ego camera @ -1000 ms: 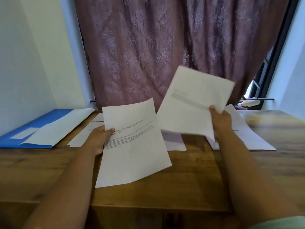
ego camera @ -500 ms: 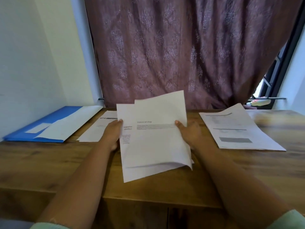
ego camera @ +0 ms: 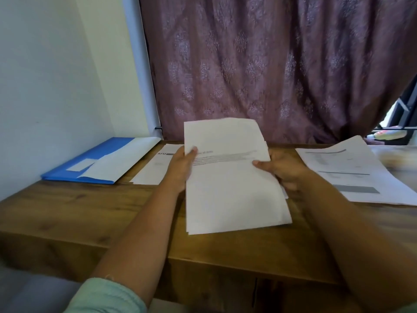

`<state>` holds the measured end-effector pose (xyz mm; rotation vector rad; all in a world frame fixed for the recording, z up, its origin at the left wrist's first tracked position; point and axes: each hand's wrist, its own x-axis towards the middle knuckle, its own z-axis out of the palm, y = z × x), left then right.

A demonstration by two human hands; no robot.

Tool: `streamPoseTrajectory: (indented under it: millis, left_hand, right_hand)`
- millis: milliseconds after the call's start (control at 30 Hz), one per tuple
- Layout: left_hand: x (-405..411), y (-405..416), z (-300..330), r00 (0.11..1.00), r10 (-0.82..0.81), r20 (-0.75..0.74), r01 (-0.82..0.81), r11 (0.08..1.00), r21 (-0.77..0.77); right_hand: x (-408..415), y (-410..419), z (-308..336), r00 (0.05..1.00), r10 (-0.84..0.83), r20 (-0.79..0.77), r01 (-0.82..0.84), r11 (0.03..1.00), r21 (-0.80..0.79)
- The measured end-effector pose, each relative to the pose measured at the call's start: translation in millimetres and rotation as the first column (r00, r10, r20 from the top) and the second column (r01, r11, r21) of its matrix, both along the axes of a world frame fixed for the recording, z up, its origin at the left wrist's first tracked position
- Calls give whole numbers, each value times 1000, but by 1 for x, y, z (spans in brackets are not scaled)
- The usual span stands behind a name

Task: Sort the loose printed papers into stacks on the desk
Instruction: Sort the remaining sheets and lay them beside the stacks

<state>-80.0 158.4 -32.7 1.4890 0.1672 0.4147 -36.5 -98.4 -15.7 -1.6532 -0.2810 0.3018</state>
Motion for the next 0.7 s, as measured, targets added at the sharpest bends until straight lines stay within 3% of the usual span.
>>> streamPoseTrajectory:
  millis: [67, 100, 133, 167, 200, 233, 300, 367, 433, 533, 700]
  left_hand:
    - [9, 12, -2, 980, 174, -94, -168, 983, 69]
    - [15, 21, -4, 953, 263, -148, -217, 938, 271]
    - [19, 27, -5, 922, 340, -188, -194, 822, 536]
    - [21, 28, -7, 894, 391, -220, -96, 644, 759]
    - [23, 27, -8, 882, 409, -233, 14, 471, 882]
    - [25, 22, -8, 879, 400, -259, 111, 355, 928]
    - [30, 12, -7, 866, 394, -309, 236, 222, 946]
    - [41, 7, -1, 848, 388, -360, 316, 175, 933]
    - [51, 7, 7, 814, 408, -414, 367, 192, 910]
    - [57, 7, 14, 815, 397, -422, 352, 240, 905]
    - [67, 9, 17, 828, 401, -393, 349, 180, 920]
  right_hand:
    - [12, 4, 14, 973, -206, 105, 209, 978, -19]
    - [20, 4, 19, 954, -289, 86, 287, 957, 33]
    - [32, 2, 21, 936, -352, 27, 348, 933, 97]
    - [38, 0, 21, 925, -374, -63, 379, 916, 130]
    - [44, -1, 18, 911, -392, -131, 407, 905, 121]
    - [49, 0, 13, 905, -382, -186, 406, 906, 120]
    - [58, 3, -5, 904, -366, -222, 400, 907, 131]
    - [59, 10, -19, 882, -376, -286, 433, 884, 175]
    - [41, 16, -16, 858, -364, -363, 458, 862, 219]
    - [29, 15, -14, 874, -392, -287, 424, 904, 54]
    - [12, 13, -4, 879, -377, -291, 387, 922, -26]
